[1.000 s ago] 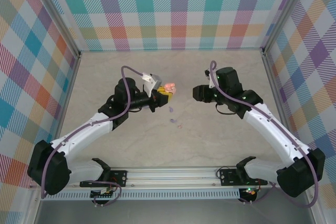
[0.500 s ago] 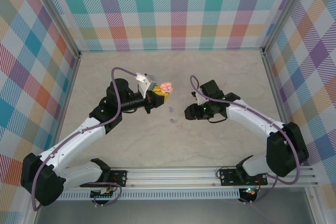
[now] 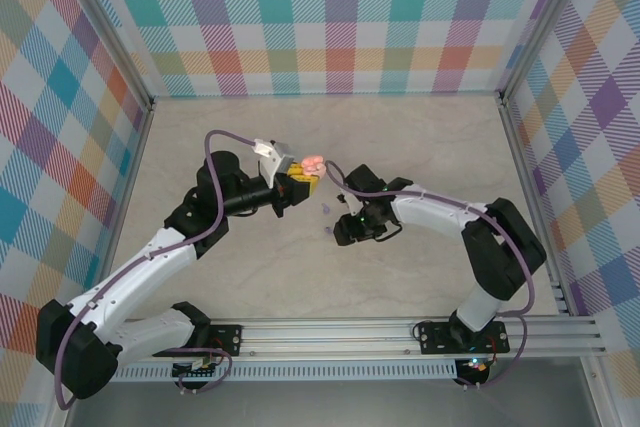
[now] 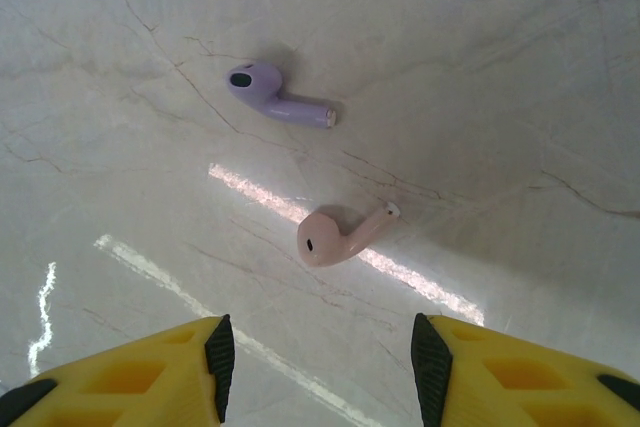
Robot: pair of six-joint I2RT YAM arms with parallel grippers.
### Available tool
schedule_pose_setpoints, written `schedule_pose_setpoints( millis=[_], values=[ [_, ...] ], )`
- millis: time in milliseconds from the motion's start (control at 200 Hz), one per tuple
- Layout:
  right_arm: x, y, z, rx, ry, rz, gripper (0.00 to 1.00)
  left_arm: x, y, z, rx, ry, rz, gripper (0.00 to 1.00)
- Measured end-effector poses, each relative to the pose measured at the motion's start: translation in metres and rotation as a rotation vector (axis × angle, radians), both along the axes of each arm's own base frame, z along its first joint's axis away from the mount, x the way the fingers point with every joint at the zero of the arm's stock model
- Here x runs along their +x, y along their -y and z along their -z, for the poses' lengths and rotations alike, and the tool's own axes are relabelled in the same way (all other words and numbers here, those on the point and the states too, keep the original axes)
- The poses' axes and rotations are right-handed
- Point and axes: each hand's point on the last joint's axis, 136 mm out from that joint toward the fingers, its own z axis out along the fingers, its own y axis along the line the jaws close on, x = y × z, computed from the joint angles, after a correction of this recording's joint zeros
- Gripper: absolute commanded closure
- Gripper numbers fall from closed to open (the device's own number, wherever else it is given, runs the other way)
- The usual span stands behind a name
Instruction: Insert the wireless bluetooth earbuds into the charging case
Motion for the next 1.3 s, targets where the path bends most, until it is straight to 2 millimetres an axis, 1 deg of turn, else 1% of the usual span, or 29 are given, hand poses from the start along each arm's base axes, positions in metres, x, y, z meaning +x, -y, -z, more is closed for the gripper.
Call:
schedule_pose_setpoints(
  millis=[235,420,625,755,1010,1300],
  values=[
    [0.003,-0.009,0.016,-0.087,0.005,-0.032,0.48,-0.002,-0.001,-0.004,-0.007,0.009,0.0,0.83],
    [0.004,-0.013,0.025,-0.142,0.017,-0.055,0.49,-0.002,-0.001,-0.004,-0.006,0.009,0.0,0.83],
    [0.008,-0.007,0.027,-0.189,0.037,-0.049,0.51,-0.002,-0.001,-0.004,-0.006,0.009,0.001,0.83],
    [0.012,-0.004,0.032,-0.224,0.044,-0.043,0.52,-0.002,-0.001,-0.004,-0.006,0.009,0.001,0.83],
    [0.016,-0.003,0.032,-0.253,0.053,-0.023,0.54,-0.002,-0.001,-0.004,-0.006,0.009,0.001,0.83],
    [0.027,0.007,0.033,-0.312,0.075,0.061,0.55,-0.002,-0.001,-0.004,-0.006,0.009,0.001,0.83]
  ],
)
